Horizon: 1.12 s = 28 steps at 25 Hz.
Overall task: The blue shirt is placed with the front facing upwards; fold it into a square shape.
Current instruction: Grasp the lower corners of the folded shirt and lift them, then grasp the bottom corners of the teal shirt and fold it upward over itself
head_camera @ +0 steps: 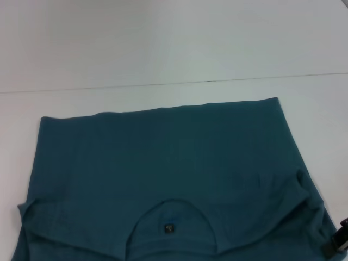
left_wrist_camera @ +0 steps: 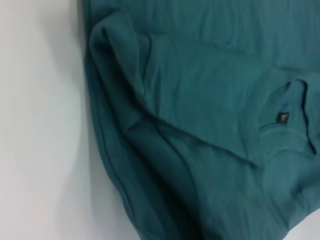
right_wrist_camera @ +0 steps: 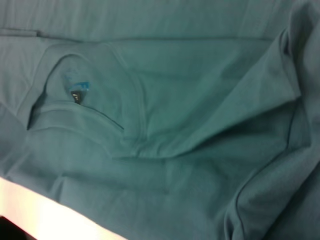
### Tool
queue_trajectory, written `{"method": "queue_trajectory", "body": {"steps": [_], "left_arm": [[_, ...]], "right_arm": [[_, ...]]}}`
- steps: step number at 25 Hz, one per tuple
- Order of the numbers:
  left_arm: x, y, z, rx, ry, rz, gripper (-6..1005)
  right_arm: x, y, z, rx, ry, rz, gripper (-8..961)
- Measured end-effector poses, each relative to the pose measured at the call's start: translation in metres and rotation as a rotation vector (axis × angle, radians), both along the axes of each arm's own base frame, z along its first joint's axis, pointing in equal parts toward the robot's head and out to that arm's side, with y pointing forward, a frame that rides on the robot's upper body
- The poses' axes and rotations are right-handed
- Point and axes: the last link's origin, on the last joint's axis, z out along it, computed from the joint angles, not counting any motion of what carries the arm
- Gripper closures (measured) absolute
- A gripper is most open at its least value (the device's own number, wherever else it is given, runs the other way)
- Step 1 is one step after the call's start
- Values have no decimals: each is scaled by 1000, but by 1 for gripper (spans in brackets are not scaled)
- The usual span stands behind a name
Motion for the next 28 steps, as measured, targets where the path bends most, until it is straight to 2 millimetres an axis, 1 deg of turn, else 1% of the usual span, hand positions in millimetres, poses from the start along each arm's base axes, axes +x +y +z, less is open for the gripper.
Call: {"method": "queue_trajectory", "body": {"steps": [5,8,9,14,19,20,21,23,28], "left_arm": [[1,-7,1,-44,-4,0,999],[2,-4,3,-29,-9,-10,998],[6,6,9,6,-23,-32,998],[19,39,20,63,-31,-74,998],[33,70,29,104,-6,-81,999],[33,70,29,104,-6,-81,998],[39,82,32,122,13,-83,998],[43,88,33,133,24,-86,998],[50,110,37,197,65,-82,999]], "right_arm": [[3,-5,3,-16,6,3,907],[1,0,7,20,29,13,907],[-1,4,10,43,44,18,907],[-14,28,28,179,118,52,907],[-14,55,36,259,117,31,907],[-14,58,37,272,115,29,907],[-15,63,38,293,112,27,907],[-16,72,40,336,103,25,908],[-20,89,46,428,77,25,906]]}}
